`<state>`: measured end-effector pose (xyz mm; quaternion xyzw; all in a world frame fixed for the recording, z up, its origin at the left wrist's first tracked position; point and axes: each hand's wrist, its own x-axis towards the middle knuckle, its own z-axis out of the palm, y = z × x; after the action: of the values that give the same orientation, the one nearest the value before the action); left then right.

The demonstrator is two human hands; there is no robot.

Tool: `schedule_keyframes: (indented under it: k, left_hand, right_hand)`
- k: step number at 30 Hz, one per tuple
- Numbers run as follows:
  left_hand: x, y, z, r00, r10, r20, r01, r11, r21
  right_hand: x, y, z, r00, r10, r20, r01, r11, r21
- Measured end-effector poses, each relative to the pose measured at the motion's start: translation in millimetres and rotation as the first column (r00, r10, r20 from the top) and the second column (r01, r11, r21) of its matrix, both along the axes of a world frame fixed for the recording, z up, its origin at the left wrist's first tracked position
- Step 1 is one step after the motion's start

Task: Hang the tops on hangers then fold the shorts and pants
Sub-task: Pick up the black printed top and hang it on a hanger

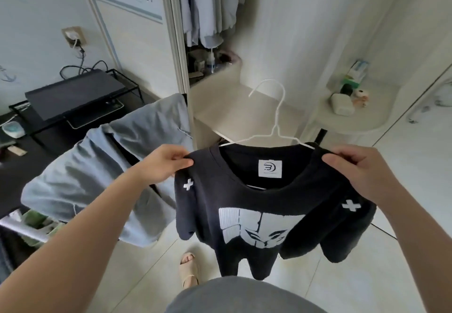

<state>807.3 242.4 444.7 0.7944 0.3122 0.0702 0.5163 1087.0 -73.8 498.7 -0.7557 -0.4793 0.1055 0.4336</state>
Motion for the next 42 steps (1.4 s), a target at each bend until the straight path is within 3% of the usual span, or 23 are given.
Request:
schedule_keyframes:
  k: [3,6,9,14,17,20,26,34,39,42]
  left_hand:
    - [30.3,38.4,-1.2,0.999,0.009,0.044,-0.016,0.983,0.182]
    - [52.6,77.4,5.0,0.996,-0.031,0.085,0.007,0.963,0.270]
    - [72.0,114.8,17.6,0.989,-0.032,0.146,0.001,0.978,0.208]
    - [103.2,174.0,42.3,0.926,-0.073,0.370,0.079,0.997,0.000]
    - [129.3,202.5,49.0,0.935,-0.135,0.329,0.109,0.989,0.097]
    - [164.4,227.0,52.4,0.954,-0.065,0.291,0.007,0.981,0.196]
    - [226.0,255.6,90.4,0.934,-0.027,0.357,-0.080,0.957,0.280]
    - [283.7,248.0,160.4,0.855,-0.287,0.433,0.147,0.933,0.330]
    - [311.9,247.7,209.0,0.763,-0.411,0.499,0.253,0.900,0.355]
    - [326.7,252.3,245.0,0.729,-0.458,0.509,0.266,0.875,0.405]
  right_hand:
    - [0.0,20.0,-0.2,0.996,-0.085,-0.030,0.084,0.996,-0.040]
    - [-1.6,40.8,3.2,0.984,-0.176,-0.034,0.173,0.983,-0.067]
    - [-4.1,59.3,6.1,0.967,-0.249,-0.058,0.245,0.967,-0.077]
    - [-11.8,94.9,12.5,0.928,-0.361,-0.093,0.350,0.930,-0.116]
    - [-17.0,125.2,17.5,0.873,-0.474,-0.119,0.470,0.881,-0.062]
    - [-20.9,154.0,31.7,0.836,-0.519,-0.177,0.530,0.848,0.018]
    - [-14.0,196.3,80.8,0.799,-0.519,-0.304,0.563,0.823,0.073]
    - [24.3,262.0,152.2,0.729,-0.372,-0.575,0.582,0.779,0.233]
    - [74.1,317.9,184.2,0.658,-0.253,-0.710,0.632,0.698,0.337]
    - [106.8,355.4,208.9,0.725,-0.184,-0.664,0.573,0.696,0.433]
